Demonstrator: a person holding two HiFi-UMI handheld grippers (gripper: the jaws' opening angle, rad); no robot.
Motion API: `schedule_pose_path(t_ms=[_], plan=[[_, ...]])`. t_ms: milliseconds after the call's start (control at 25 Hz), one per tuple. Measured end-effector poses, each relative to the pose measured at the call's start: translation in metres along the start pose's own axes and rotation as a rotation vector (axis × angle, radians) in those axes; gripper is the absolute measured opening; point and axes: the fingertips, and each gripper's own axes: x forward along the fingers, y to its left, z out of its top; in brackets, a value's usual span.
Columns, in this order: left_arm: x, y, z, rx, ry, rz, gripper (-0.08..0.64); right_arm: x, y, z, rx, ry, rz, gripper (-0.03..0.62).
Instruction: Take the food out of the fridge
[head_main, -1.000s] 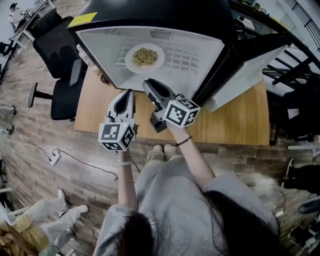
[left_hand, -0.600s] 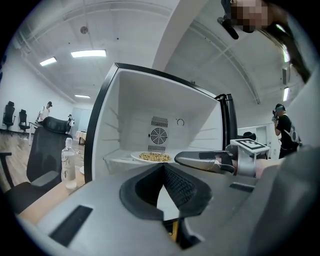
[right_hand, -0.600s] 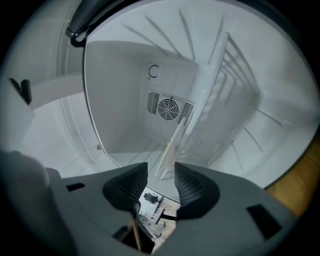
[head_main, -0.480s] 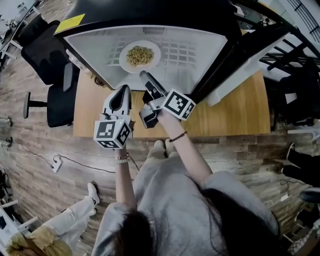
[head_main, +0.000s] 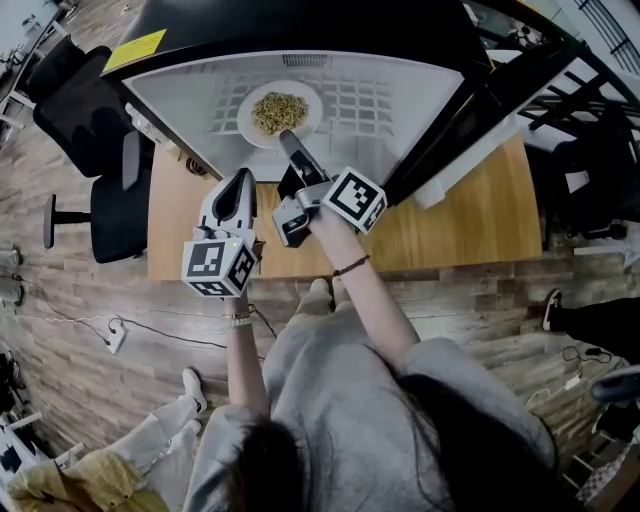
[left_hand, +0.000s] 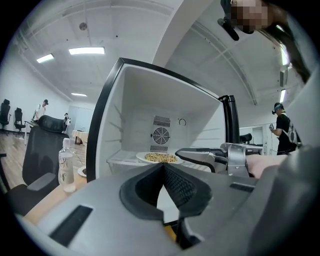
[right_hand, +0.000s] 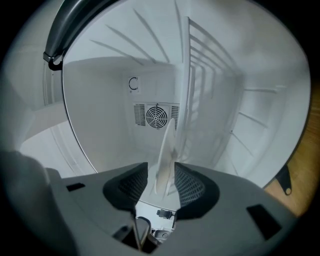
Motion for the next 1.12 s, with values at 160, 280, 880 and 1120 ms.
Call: schedule_pose_path(t_ms=[160,280,880,1120], plan=[[0.003,0.006,0.001,0.002,0.002,-0.012,0.008,0.006,-0.001,0.0,0.015,-0.016,-0.003,0.143],[0.004,0.01,0.0,0.002,0.004,-0.016,0.008,0.008,-0.002,0.0,0.027,-0.025,-0.007,0.122],[0.007,0.017,0.004,0.003,-0.003,-0.048,0.008,0.005,-0.008,0.003,0.139,-0.081,-0.016,0.074],[0.008,0.016,0.006,0.005,-0.004,-0.061,0.008,0.002,-0.007,0.002,0.157,-0.076,-0.006,0.072]])
